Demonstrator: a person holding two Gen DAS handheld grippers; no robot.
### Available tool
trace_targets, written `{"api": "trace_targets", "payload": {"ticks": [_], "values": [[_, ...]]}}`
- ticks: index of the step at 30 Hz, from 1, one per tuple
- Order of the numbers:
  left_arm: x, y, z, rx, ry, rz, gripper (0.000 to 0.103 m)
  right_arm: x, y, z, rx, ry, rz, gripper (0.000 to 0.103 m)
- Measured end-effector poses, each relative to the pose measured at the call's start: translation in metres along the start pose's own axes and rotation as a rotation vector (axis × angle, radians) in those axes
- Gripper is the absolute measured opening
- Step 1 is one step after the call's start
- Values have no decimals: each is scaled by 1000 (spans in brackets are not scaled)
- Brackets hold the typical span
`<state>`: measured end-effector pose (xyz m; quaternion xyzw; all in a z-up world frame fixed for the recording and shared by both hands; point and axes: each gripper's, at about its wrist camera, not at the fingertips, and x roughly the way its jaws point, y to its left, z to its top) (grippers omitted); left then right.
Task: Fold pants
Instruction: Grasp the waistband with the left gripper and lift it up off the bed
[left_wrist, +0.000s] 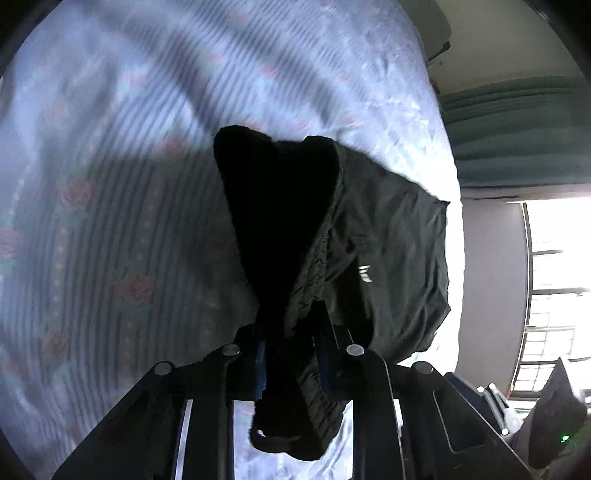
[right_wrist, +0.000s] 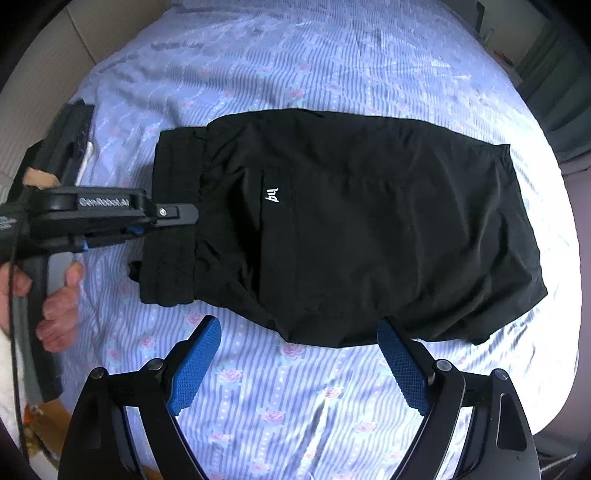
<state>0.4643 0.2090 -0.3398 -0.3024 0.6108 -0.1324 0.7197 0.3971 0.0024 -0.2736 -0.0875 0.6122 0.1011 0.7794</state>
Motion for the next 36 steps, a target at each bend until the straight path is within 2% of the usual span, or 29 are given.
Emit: {"api": "trace_targets", "payload": {"ticks": [7,12,18,21,26,36], "values": [[-29,-42,-5,46,-28,69,18,-33,-26,-17,68,-65,25,87],[-47,-81,-8,27,-50,93,17,-66,-56,-25,117,-139,25,87],[-65,-148,-12,74,-104,62,17,-115,-112,-31,170,-264,2,87],[-59,-187,-13,93,-124,120,17,-135,-146,-33,197,-323,25,87],[-46,-241,-17,62,-125,106,17,-157,-202,-31,176,-386,8,87],[18,-339,-12,74,-128,238,17,-173,-306,-27,159,-431,-23,87]]}}
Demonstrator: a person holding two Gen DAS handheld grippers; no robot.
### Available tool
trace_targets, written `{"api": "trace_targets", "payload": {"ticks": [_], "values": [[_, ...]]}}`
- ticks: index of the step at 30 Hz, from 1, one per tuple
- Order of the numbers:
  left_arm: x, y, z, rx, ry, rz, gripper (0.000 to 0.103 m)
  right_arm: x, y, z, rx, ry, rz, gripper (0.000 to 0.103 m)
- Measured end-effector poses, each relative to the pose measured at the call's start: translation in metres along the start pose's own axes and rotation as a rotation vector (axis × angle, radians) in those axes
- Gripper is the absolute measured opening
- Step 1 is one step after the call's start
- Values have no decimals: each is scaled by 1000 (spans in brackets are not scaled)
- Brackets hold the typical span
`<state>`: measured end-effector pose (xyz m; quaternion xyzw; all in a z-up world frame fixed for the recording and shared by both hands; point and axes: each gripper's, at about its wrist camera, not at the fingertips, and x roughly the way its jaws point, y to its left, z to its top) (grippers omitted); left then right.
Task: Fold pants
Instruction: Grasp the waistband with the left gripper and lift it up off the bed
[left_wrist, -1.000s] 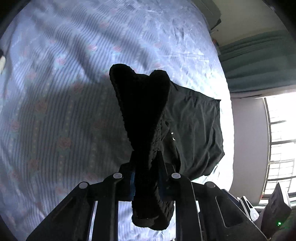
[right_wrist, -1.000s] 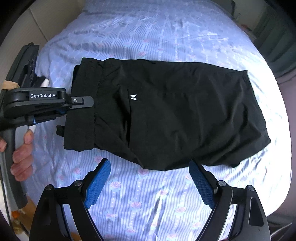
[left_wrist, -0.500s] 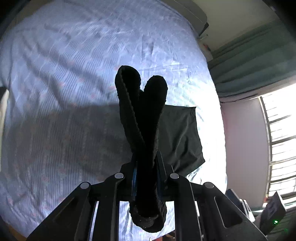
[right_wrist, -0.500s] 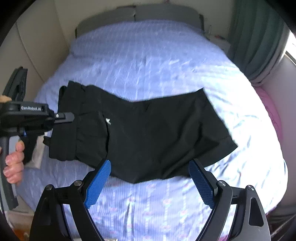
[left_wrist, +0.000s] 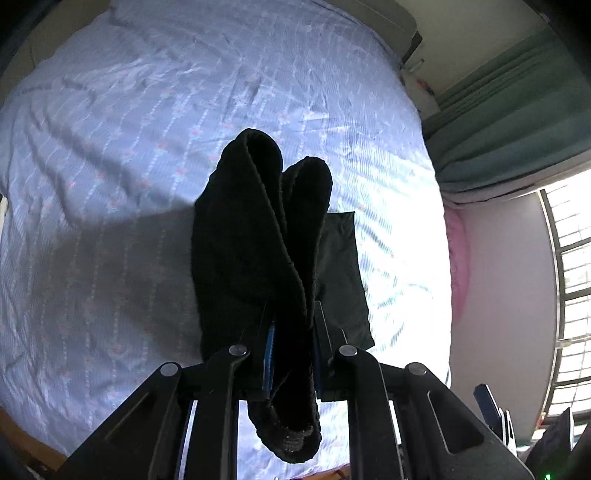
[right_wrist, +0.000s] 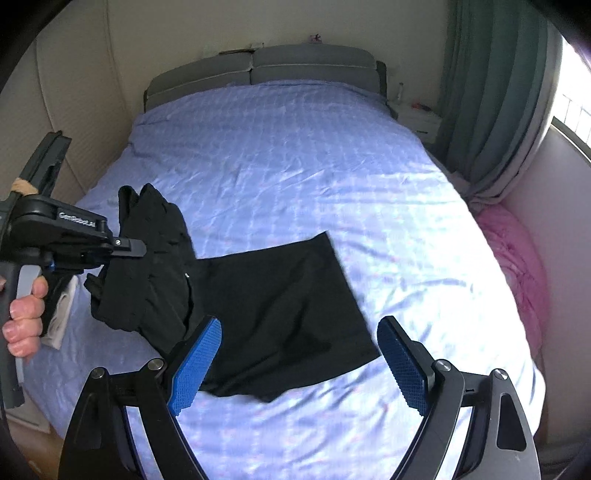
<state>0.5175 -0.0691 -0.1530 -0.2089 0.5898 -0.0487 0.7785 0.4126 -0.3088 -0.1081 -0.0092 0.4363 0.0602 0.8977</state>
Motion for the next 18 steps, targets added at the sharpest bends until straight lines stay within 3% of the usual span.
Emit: {"api": "trace_targets", "payload": {"ticks": [10,18], "values": [[75,-90,1,49,78,116,17,23,-82,-12,94,42,18,87],[168,-122,2,85,168,303,17,44,-138,-32,200,89,-23,87]]}}
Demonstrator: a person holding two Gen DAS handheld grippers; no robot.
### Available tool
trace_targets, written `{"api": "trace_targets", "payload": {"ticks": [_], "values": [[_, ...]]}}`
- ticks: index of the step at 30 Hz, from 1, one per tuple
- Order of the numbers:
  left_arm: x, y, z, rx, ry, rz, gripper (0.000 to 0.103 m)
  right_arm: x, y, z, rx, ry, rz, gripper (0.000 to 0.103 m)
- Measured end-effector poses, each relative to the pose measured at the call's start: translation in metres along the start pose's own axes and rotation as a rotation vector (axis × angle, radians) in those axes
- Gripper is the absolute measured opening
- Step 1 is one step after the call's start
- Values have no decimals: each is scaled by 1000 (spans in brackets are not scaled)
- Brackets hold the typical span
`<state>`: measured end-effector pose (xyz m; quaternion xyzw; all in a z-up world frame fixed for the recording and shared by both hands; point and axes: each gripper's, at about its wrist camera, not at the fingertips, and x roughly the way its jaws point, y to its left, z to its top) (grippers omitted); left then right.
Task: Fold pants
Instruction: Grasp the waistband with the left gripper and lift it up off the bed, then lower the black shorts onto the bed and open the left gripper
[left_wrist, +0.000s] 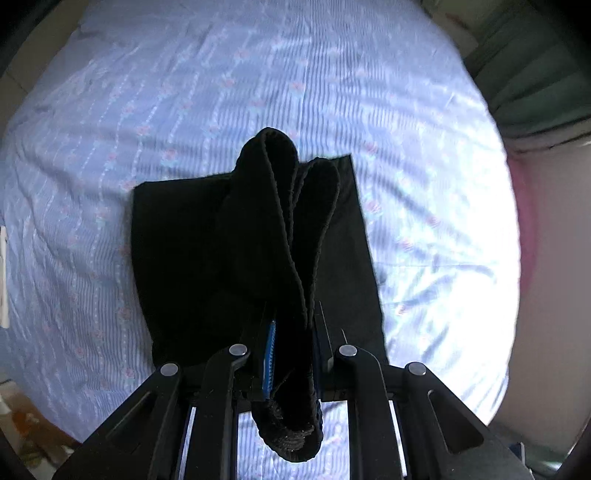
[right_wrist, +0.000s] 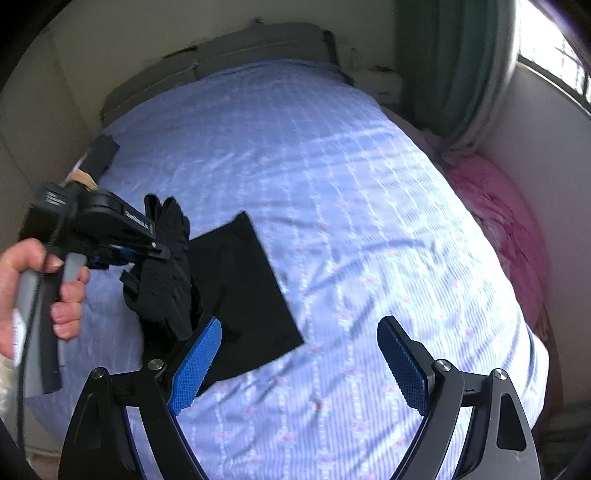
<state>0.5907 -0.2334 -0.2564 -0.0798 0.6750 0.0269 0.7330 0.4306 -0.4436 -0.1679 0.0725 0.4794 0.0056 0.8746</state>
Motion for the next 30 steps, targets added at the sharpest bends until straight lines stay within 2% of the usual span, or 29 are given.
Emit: {"api": "trace_targets", "payload": {"ticks": [4,7,8,9,14,16,18,22,25,27,30], "values": [[20,-23,5,26,28,16,21,13,-19,-3,46,17,-21,87],[20,-28,10,-4,34,-76,37,21,-28,-3,63,27,-28,87],[16,-27,11,-11,25,-85,46,23,-29,-3,65,31,-29,87],[10,-26,12,-17,1,-89,49,25,-30,-2,67,32,-28,87],[-7,-2,1,15,-41,-124,52,32,-27,0,44,34,4,87],[-11,17,-11,75,-60,-147,55,38,-22,0,18,42,20,87],[-12,36,-25,125,-72,-125,55,48,-14,-2,-14,61,45,87],[-8,71,-58,150,-95,-57,56,73,3,-6,-76,83,76,87],[-3,93,-79,155,-139,53,59,95,14,-9,-98,109,118,86],[5,102,-86,139,-127,91,60,113,20,-10,-116,129,126,86],[17,117,-92,62,-78,95,60,142,24,-10,-124,169,131,83]]}}
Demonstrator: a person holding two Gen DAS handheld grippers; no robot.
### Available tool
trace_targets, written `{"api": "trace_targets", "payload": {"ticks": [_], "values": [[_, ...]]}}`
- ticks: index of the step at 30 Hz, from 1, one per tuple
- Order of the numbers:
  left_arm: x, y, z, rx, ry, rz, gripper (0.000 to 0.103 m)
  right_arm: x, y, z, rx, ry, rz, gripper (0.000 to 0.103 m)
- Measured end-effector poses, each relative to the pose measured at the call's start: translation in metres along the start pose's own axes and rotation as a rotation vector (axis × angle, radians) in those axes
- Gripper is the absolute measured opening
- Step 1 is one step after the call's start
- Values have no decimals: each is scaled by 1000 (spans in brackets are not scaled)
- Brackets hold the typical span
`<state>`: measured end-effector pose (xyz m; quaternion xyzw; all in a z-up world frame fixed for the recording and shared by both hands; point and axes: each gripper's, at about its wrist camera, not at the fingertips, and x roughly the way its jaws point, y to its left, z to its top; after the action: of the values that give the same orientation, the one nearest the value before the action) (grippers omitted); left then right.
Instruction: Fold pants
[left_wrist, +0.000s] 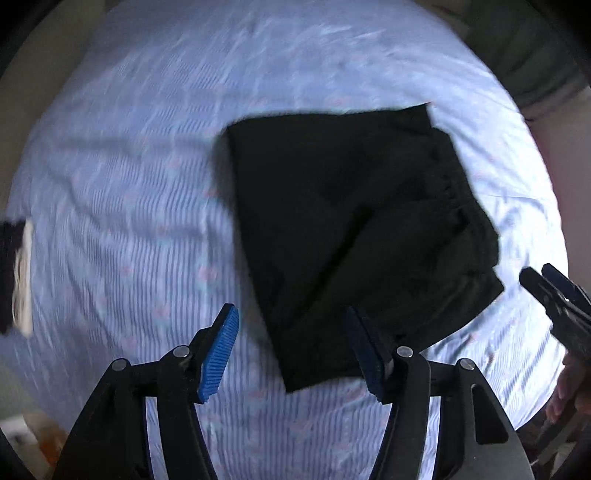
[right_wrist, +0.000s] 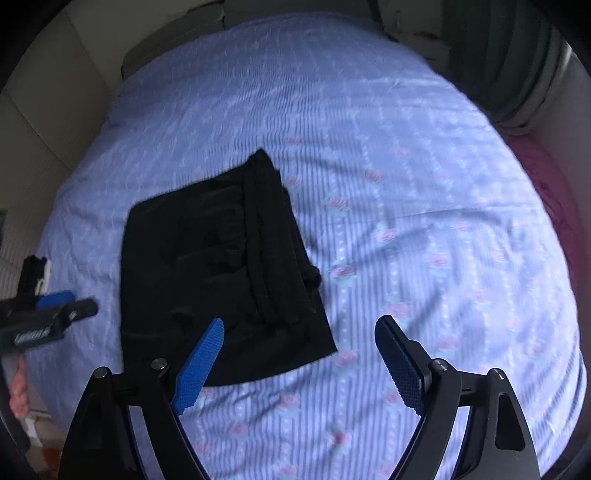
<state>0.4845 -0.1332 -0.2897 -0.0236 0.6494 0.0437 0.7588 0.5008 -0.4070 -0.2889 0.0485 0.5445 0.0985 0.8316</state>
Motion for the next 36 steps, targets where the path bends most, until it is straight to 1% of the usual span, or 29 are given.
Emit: {"api": "trace_targets", "payload": {"ticks": [3,4,7,9,10,11,12,13,17,21,22,23,25,26,31,36], "values": [[6,6,-8,-64,30,-25,64,27,-2,8,8,40,9,80],[7,5,-8,-66,32,-29,64,34,-2,10,5,50,12,78],[7,1,-8,-47,27,-10,65,58,0,15,-11,94,16,76],[5,0,-6,-36,21,-8,65,70,2,15,-18,121,37,71],[4,-1,-6,-30,18,-10,65,75,3,16,-19,134,40,67],[0,-1,-6,-26,13,-10,65,77,5,17,-19,140,47,59],[-4,0,-6,-25,3,-13,65,78,7,18,-26,141,49,54],[-7,1,-5,-27,-6,-15,65,78,11,20,-43,144,34,49],[-17,11,-7,-46,-26,-12,65,78,31,25,-142,122,-80,47],[-29,21,-15,-46,-52,15,65,76,36,26,-140,133,-146,47],[-32,24,-17,-46,-57,22,66,72,37,24,-136,133,-173,51],[-35,27,-19,-46,-64,29,66,69,38,22,-138,137,-193,57],[-42,35,-24,-48,-82,36,66,56,41,18,-136,141,-245,61],[-48,40,-28,-53,-94,38,67,44,44,15,-136,130,-244,64],[-74,59,-42,-97,-142,-4,67,-25,60,-11,-121,47,-146,67],[-114,73,-61,-71,-233,-21,67,-88,93,-35,-128,-43,-66,69]]}}
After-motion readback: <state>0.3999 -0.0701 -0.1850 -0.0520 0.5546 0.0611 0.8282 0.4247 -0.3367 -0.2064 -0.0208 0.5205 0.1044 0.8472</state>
